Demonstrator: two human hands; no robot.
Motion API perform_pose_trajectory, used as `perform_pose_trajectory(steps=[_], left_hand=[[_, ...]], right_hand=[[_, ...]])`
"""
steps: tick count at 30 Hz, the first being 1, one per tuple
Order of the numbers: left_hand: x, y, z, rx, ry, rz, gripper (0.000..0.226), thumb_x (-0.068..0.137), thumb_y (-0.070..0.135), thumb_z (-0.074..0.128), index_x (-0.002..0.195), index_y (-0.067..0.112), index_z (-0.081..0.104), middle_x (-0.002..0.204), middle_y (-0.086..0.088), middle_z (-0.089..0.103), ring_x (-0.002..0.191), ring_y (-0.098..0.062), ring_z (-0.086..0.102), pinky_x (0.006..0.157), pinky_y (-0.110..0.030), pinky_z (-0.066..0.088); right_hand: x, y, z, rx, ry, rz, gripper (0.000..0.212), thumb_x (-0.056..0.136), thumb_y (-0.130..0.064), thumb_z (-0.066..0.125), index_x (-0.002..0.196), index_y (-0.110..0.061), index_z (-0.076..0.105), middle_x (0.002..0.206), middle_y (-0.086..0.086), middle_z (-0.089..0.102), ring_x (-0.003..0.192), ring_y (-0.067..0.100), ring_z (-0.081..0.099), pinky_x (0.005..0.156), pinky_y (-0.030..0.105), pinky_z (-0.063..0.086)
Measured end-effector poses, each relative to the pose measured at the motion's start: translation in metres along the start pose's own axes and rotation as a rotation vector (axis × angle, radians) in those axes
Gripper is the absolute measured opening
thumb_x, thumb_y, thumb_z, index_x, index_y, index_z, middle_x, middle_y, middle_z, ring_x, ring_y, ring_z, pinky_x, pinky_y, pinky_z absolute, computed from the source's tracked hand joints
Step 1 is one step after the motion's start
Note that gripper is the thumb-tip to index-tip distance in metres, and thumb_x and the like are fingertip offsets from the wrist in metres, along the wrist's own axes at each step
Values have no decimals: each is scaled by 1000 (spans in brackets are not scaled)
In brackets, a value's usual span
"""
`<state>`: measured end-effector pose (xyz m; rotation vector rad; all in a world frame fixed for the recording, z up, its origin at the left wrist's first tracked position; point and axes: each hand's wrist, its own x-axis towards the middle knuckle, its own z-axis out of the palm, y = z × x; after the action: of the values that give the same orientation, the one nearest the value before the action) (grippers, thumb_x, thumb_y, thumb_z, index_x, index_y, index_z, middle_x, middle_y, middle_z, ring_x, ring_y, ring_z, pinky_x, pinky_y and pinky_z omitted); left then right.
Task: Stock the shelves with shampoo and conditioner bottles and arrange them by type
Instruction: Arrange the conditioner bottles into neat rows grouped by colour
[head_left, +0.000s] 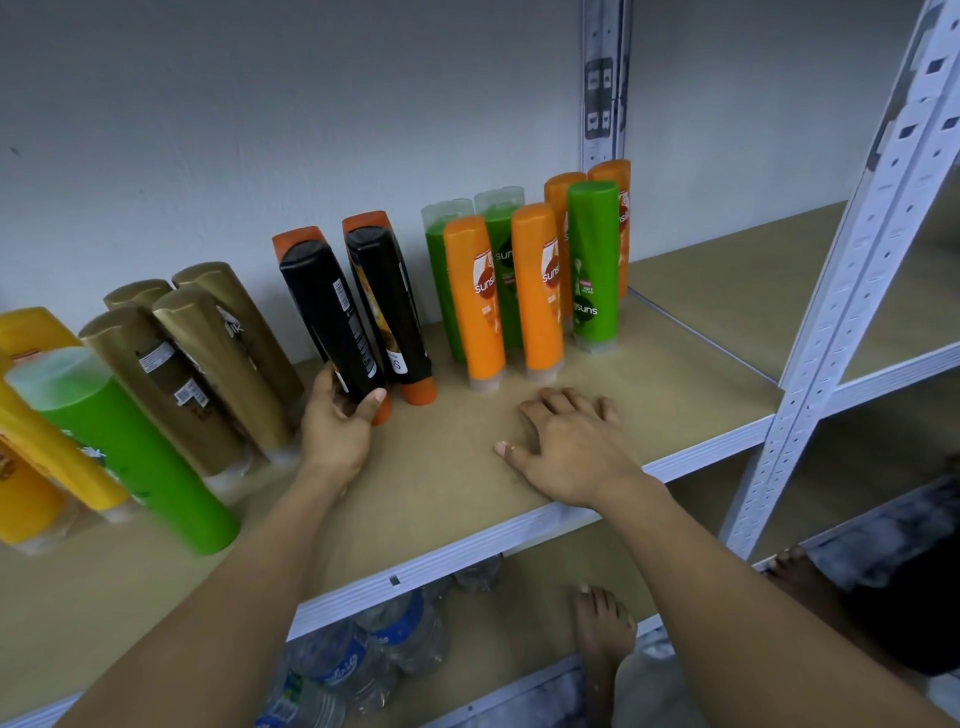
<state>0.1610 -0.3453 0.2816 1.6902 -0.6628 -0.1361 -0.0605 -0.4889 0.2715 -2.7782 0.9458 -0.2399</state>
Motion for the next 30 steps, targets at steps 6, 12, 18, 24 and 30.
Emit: perform_pose_trajectory(steps=[6, 12, 18, 24, 30], left_hand=[[-10, 0, 0, 46, 64, -2, 62, 93, 8, 70, 147, 13, 41, 129, 7, 55, 119, -8, 55, 105, -27, 42], [-49, 9, 7, 240, 303, 217, 30, 88, 13, 74, 112, 18, 57, 103, -3, 55, 85, -16, 58, 84, -42, 54], [-72, 25, 50, 172, -115, 132, 36, 89, 18, 74, 120, 22, 57, 108, 6, 62, 96, 1, 60, 88, -20, 52], [-68, 25, 75, 499, -325, 203, 50, 95, 29, 67, 140, 17, 50, 136, 1, 53, 126, -15, 49, 103, -21, 34], [-68, 15, 78, 588, -306, 303, 29, 96, 26, 63, 121, 12, 66, 125, 1, 61, 119, -18, 55, 103, -24, 39]], right_hand=[[0, -1, -3, 33, -14, 10, 70, 93, -73, 35, 145, -28, 45, 158, 2, 35, 149, 25, 23, 119, 57, 16], [6, 5, -9, 87, 53, 35, 50, 92, -64, 51, 127, -28, 60, 139, -3, 55, 134, 22, 42, 111, 46, 31], [15, 25, -14, 446, 256, 170, 23, 92, -25, 66, 114, -21, 70, 107, 1, 73, 105, 24, 66, 95, 36, 51], [26, 56, -24, 642, 400, 294, 41, 90, -16, 71, 130, -11, 62, 99, 3, 71, 102, 24, 66, 87, 26, 47], [58, 65, -27, 769, 507, 359, 58, 88, -19, 77, 139, -16, 50, 129, 6, 64, 117, 24, 60, 87, 27, 42]])
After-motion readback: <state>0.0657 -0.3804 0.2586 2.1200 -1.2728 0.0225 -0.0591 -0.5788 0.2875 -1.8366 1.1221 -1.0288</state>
